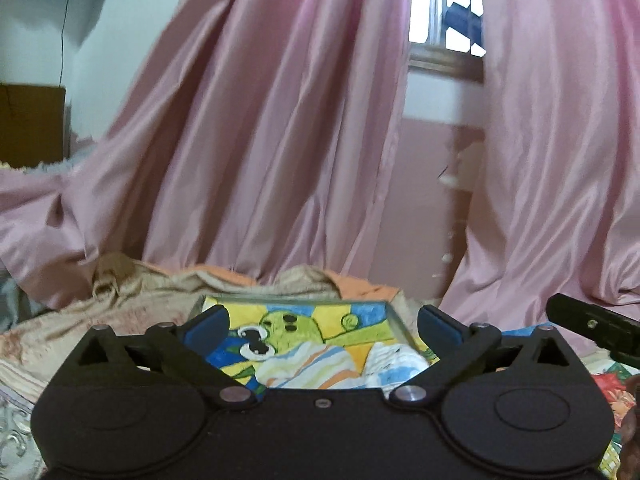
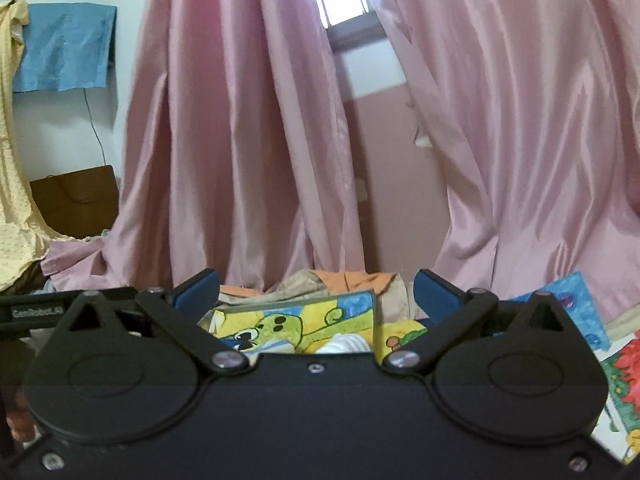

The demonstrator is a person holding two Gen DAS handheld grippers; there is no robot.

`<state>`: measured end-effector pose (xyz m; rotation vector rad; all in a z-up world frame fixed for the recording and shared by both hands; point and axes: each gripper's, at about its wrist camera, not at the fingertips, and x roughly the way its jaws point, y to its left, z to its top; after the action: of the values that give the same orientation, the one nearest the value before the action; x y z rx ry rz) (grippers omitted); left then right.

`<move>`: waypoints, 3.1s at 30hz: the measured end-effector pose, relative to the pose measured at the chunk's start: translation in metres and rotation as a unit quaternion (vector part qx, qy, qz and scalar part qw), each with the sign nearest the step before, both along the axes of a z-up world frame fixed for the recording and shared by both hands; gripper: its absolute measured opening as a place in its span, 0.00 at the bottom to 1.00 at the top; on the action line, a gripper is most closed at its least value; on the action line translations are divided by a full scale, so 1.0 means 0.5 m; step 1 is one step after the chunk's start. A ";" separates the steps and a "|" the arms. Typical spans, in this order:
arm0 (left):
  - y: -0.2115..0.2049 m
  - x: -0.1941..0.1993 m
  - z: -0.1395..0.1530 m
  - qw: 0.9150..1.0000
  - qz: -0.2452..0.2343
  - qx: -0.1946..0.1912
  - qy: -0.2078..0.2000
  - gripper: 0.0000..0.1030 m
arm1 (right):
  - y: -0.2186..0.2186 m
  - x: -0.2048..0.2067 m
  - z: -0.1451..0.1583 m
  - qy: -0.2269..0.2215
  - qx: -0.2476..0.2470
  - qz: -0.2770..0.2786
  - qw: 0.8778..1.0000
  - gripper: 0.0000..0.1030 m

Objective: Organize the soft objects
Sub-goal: 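Lower both socks into the tray and open both grippers, then withdraw both grippers from the tray back toward the pile, then grasp the cartoon-printed white packet with the left gripper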

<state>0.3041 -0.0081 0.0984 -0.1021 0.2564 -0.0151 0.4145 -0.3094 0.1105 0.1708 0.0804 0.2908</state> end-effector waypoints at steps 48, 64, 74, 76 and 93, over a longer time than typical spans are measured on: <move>0.087 -0.510 -0.111 0.996 0.067 -0.043 0.051 0.99 | 0.156 -0.562 -0.111 0.063 -0.114 0.046 0.990 1.00; 0.107 -0.493 -0.167 0.982 0.022 -0.106 0.156 0.99 | 0.219 -0.583 -0.174 0.148 -0.199 0.081 0.965 1.00; 0.124 -0.465 -0.197 0.966 0.003 -0.152 0.210 0.99 | 0.272 -0.556 -0.210 0.176 -0.230 0.121 0.950 1.00; 0.126 -0.459 -0.202 0.962 -0.002 -0.158 0.222 0.99 | 0.277 -0.555 -0.214 0.181 -0.234 0.125 0.947 1.00; 0.120 -0.387 -0.254 0.932 -0.046 -0.191 0.304 0.99 | 0.263 -0.501 -0.227 0.248 -0.221 0.138 0.933 1.00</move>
<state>0.1107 0.0521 -0.0284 -0.4865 0.8783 -0.1288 0.1640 -0.1781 -0.0033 -0.2225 0.6720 0.4968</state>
